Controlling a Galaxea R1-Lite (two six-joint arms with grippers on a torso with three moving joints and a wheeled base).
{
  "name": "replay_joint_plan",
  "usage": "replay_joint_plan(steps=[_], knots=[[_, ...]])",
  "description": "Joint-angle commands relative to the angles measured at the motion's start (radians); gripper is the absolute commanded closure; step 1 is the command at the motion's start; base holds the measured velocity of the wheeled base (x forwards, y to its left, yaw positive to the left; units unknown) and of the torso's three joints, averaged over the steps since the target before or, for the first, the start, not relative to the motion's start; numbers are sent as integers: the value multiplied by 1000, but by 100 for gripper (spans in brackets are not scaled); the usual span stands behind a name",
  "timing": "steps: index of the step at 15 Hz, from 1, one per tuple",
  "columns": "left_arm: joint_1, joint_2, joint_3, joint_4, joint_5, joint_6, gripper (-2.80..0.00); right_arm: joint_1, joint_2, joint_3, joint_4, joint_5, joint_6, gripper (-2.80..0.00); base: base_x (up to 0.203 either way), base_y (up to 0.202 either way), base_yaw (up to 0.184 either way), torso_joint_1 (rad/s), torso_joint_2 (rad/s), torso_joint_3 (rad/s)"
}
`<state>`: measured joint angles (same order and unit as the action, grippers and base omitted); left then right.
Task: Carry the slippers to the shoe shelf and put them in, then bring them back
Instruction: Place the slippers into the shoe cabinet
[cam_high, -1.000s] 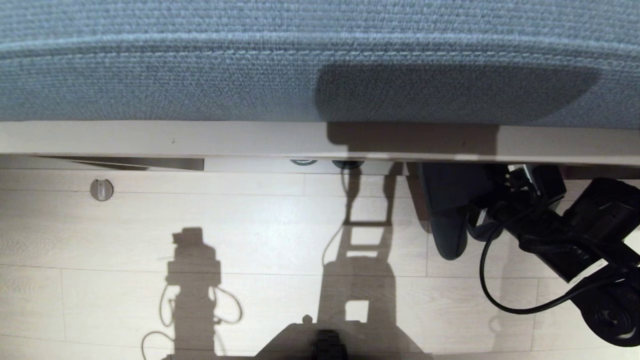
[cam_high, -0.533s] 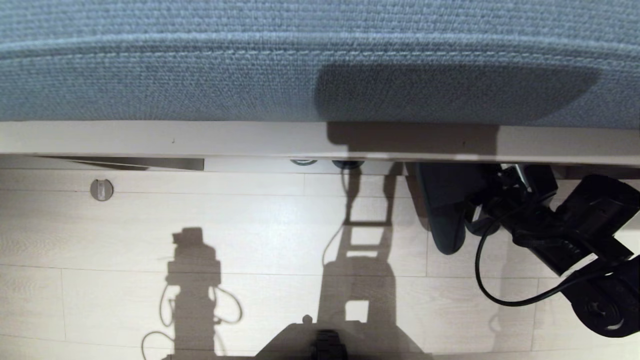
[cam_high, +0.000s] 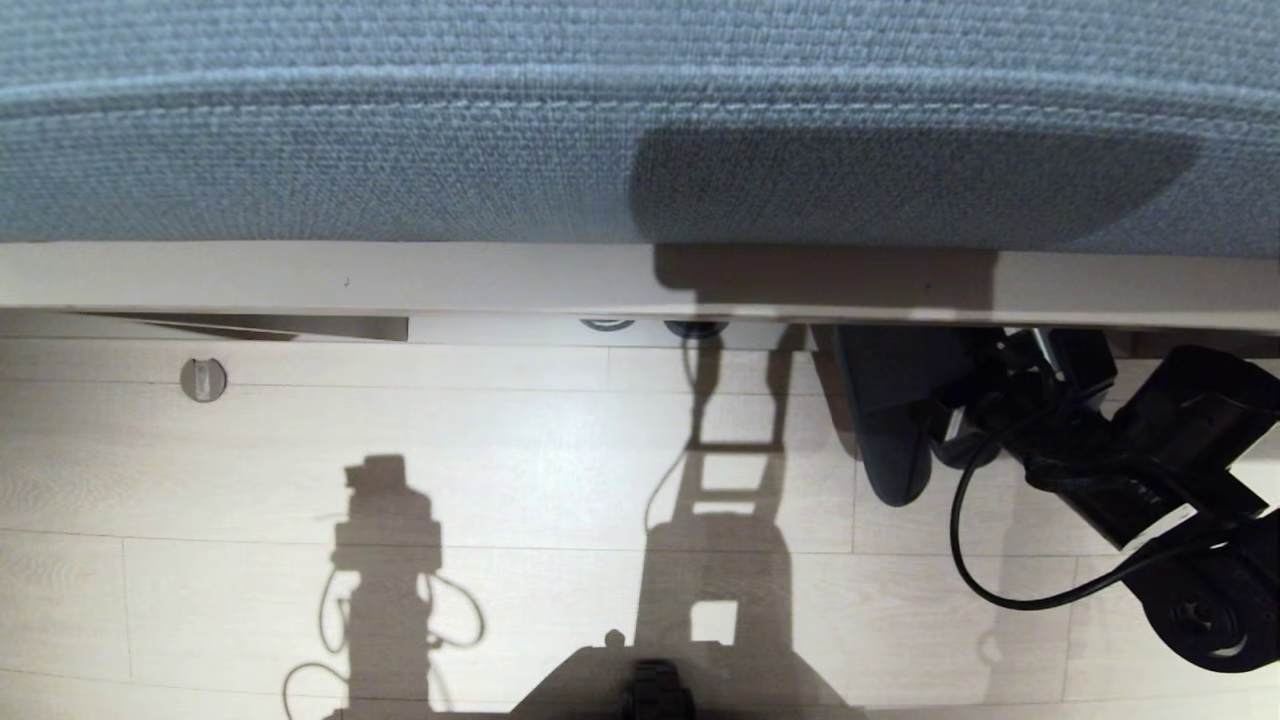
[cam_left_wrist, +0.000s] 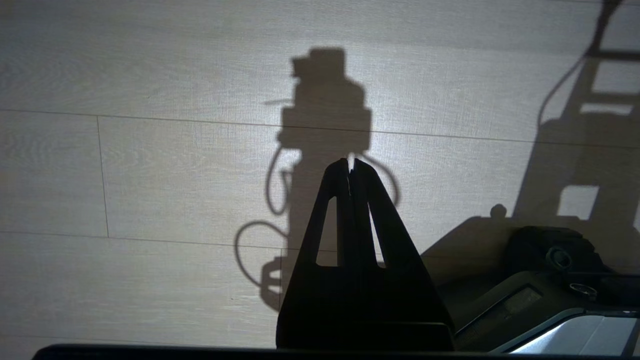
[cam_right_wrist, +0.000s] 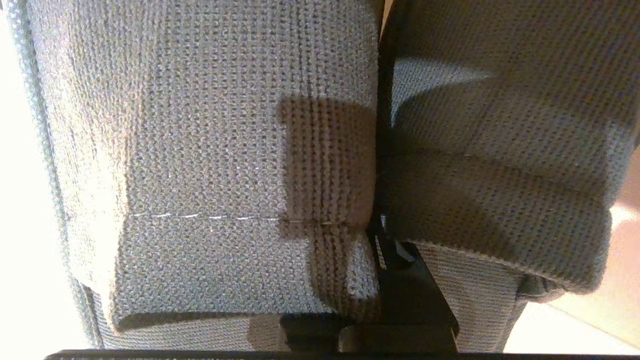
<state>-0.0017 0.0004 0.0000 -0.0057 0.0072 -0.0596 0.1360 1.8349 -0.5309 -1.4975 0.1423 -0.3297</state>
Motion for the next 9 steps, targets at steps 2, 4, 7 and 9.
replay_joint_plan(steps=[2,4,7,9], knots=[[0,0,0,0,0,-2,0,1,7,-27,-8,2,-2,0,0,0,0,0,0,0],[0,0,0,0,0,-2,0,-1,22,-40,-7,2,-3,0,0,0,0,0,0,0],[0,0,0,0,0,-2,0,-4,31,-63,-5,4,-3,0,0,0,0,0,0,0],[0,0,0,0,0,-2,0,-11,35,-79,-4,14,-3,0,0,0,0,0,0,0]])
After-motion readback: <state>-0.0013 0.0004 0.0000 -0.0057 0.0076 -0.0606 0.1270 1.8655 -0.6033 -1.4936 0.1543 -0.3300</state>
